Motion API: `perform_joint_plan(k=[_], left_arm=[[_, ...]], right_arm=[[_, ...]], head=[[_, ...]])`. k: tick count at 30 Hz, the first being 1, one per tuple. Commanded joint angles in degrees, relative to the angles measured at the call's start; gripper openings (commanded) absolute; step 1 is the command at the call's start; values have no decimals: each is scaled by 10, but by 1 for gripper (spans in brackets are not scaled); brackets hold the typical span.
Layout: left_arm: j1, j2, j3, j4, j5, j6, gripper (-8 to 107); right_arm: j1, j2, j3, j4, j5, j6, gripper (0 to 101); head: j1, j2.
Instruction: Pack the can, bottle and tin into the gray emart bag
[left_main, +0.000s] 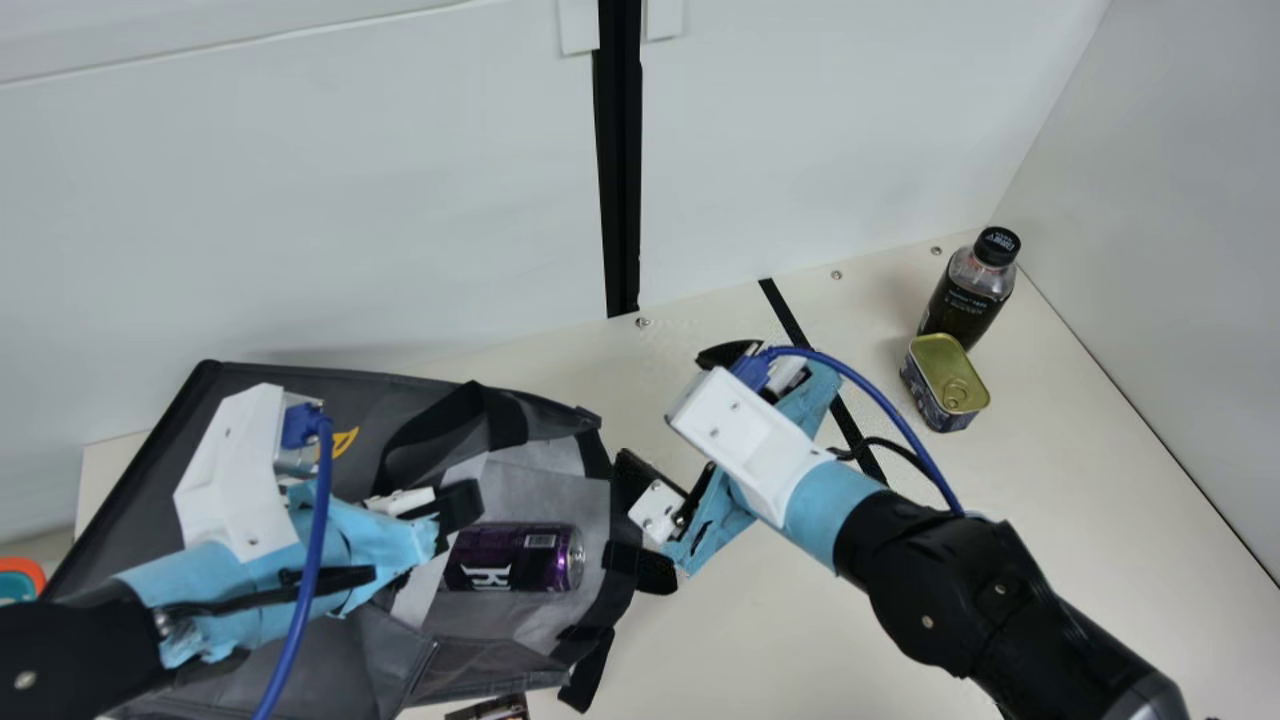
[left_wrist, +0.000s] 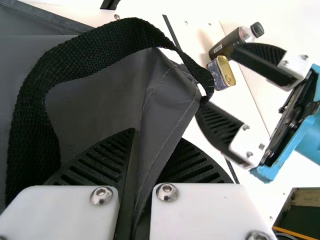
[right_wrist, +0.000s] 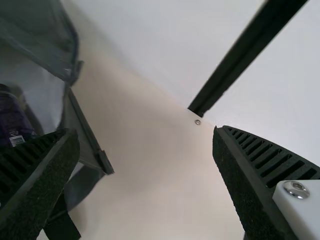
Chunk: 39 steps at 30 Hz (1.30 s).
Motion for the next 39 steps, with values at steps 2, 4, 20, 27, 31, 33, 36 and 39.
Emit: perform_joint_plan(k=[2,4,20,27,31,33,36,39], left_arm=[[0,0,0,0,0,0,10],[0,0,0,0,0,0,10],[0,0,0,0,0,0,10],[0,0,0,0,0,0,10],[0,0,0,0,0,0,10],[0,0,0,0,0,0,10],[0,0,0,0,0,0,10],[0,0,0,0,0,0,10]], right_arm=[[-15,-2,-7,-38,8,36,91],[-24,-4,-14,-58,18,57,91],[-36,-13,-88,-191,131,253,91],[-32,-13,-115,-232,167,321,91],[-32,-13,-128,-254,183,351,91],[-32,-14,-134,-265,191,365,91],[-32,-16,-142,-280,203,382,91],[-33,-19,-149,-295,213,396,91]], head=[[-13,0],[-13,0],[-13,0],[-13,0],[-13,0],[-13,0],[-13,0],[-13,0]])
